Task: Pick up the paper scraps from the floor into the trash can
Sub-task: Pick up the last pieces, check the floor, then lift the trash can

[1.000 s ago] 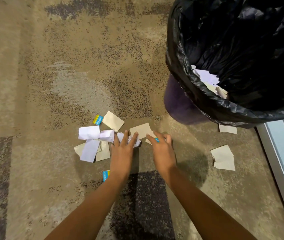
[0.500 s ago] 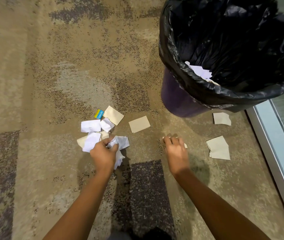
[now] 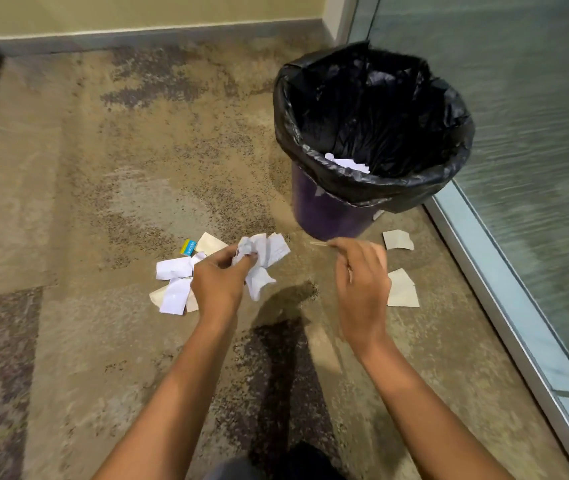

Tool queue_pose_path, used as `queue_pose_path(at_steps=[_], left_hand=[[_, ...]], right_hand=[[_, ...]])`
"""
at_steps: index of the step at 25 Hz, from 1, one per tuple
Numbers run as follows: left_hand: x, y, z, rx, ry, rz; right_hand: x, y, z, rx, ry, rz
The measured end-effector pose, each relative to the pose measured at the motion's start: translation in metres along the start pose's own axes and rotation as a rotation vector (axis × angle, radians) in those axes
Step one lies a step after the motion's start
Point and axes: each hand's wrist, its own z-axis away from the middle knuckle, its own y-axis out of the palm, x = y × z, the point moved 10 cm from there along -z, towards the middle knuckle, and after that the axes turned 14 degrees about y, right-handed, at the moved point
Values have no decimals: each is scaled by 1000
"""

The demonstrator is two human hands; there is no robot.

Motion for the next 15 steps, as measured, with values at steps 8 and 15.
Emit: queue_pose_path(at_steps=[8, 15], left_hand=[[-156, 97, -19, 169, 235, 305], [-177, 160, -43, 247, 109, 286]], right_hand=[[31, -87, -107, -328, 304, -478], [-2, -37, -169, 40, 470, -180]])
